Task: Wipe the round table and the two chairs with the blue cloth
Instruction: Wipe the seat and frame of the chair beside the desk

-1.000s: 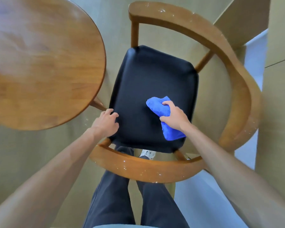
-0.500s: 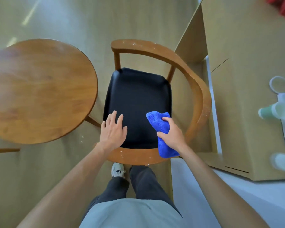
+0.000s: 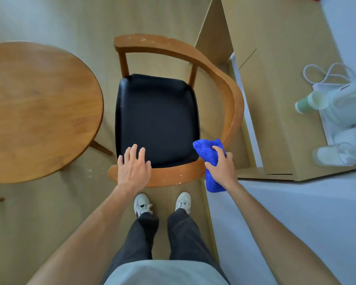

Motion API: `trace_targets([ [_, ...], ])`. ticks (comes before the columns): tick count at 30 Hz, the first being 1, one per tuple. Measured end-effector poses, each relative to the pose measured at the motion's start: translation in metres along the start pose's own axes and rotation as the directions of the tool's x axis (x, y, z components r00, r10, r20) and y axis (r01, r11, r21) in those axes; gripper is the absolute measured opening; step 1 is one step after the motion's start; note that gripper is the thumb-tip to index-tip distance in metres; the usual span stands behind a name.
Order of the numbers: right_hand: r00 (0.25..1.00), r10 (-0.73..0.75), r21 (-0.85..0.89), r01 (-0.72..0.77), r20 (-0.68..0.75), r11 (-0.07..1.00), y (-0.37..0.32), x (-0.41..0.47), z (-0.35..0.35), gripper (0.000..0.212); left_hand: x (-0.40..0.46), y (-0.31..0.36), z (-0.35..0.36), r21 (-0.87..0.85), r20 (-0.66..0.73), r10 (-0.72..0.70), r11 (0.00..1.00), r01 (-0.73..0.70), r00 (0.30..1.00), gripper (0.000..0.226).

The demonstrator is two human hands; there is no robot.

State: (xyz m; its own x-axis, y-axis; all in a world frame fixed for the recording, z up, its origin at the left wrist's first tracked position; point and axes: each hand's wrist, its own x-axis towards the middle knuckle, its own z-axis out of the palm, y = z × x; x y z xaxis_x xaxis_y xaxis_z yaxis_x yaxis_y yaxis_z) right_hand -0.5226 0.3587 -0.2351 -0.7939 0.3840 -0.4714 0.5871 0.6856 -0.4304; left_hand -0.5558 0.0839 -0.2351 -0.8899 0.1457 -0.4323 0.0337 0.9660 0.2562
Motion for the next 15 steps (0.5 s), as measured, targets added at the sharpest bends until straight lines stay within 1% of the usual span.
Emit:
trace_targets([
  [2,0.995,-0.062,-0.082,0.055,-0.082,0.995,0.014,0.008,0.008,0.055,-0.002,0.005,0.009,-0.021,-0.043,0.002,1.0,-0.003,0.999,0.049],
  [5,0.982,-0.125,-0.185,0.097,-0.142,0.978,0.026,0.016,0.032,0.049,-0.003,0.012,0.026,-0.045,-0.117,-0.005,0.999,-0.001,0.993,0.045],
  [8,0.963,-0.127,-0.195,0.081,-0.239,0.977,0.021,0.006,0.06,0.048,-0.006,0.021,0.039,-0.049,-0.128,-0.003,0.999,-0.004,0.992,0.044],
  [10,0.951,-0.153,-0.19,0.104,-0.268,0.976,0.009,-0.014,0.08,0.048,-0.011,0.03,0.043,-0.038,-0.133,0.013,0.999,-0.018,0.991,0.044],
  [12,0.949,-0.203,-0.188,0.16,-0.24,0.969,-0.007,-0.036,0.099,0.051,-0.017,0.04,0.045,-0.048,-0.169,0.024,0.998,-0.033,0.985,0.043],
  [15,0.963,-0.251,-0.183,0.231,-0.096,0.956,-0.026,-0.057,0.113,0.059,-0.021,0.055,0.048,-0.062,-0.178,0.027,0.997,-0.039,0.984,0.044],
])
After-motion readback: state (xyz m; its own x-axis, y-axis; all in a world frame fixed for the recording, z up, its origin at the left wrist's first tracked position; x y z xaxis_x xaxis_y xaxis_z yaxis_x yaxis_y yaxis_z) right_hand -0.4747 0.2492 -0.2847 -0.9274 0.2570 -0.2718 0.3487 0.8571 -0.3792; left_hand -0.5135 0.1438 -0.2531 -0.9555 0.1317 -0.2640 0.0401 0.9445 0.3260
